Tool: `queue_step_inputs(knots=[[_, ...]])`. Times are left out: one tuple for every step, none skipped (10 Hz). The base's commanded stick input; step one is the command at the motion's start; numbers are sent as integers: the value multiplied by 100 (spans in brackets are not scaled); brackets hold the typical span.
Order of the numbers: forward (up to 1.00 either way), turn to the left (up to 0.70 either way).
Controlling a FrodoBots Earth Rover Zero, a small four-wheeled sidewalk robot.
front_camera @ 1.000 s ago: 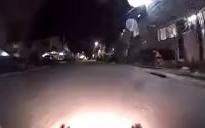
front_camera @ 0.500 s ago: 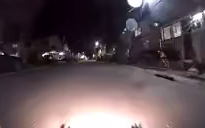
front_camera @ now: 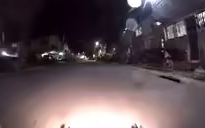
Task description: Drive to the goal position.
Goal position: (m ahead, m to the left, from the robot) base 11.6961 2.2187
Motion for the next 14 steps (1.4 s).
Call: queue_step_inputs(knots=[[70, 0], [70, 0], [70, 0], [70, 0], [70, 0], [70, 0], [70, 0], [70, 0], [70, 18], [70, 35], [70, 35], [70, 15], [70, 0], [70, 0]])
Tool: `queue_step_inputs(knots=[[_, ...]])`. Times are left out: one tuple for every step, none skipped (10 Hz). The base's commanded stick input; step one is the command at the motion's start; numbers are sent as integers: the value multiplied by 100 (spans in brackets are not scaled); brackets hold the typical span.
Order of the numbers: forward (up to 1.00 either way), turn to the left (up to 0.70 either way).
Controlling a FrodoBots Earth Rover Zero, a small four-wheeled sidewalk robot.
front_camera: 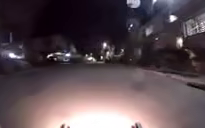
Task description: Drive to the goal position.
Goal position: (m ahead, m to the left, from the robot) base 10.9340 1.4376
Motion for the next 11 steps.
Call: queue_step_inputs(knots=[[70, 0], [70, 0], [70, 0], [70, 0], [70, 0], [70, 0], [70, 0], [70, 0], [70, 0], [70, 0], [70, 0]])
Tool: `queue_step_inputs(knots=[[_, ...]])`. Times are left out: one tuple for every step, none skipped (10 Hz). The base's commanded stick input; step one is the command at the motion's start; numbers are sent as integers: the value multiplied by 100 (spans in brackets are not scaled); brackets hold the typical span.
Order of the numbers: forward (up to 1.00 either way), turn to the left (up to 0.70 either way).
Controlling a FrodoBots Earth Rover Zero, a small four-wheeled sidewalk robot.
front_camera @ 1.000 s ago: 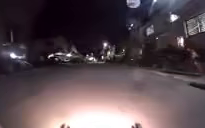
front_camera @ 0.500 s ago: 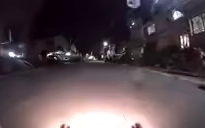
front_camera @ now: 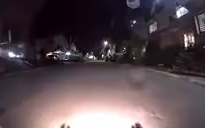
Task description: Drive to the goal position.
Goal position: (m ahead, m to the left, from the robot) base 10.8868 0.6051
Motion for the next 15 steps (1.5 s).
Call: queue_step_inputs(knots=[[70, 0], [70, 0], [70, 0], [70, 0], [70, 0], [70, 0], [70, 0], [70, 0], [70, 0], [70, 0], [70, 0], [70, 0], [70, 0], [70, 0], [70, 0]])
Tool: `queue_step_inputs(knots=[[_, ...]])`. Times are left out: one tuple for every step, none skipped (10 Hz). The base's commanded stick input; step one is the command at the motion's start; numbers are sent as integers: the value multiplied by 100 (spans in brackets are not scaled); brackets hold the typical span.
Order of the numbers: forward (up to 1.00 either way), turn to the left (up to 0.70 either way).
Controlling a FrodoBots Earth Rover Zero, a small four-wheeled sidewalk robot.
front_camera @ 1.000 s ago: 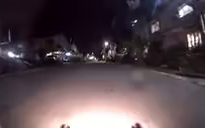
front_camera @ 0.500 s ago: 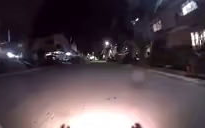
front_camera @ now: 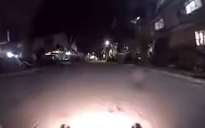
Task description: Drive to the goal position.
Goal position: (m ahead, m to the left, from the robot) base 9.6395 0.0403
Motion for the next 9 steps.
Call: queue_step_inputs(knots=[[70, 0], [70, 0], [70, 0], [70, 0], [70, 0], [70, 0], [70, 0], [70, 0], [70, 0]])
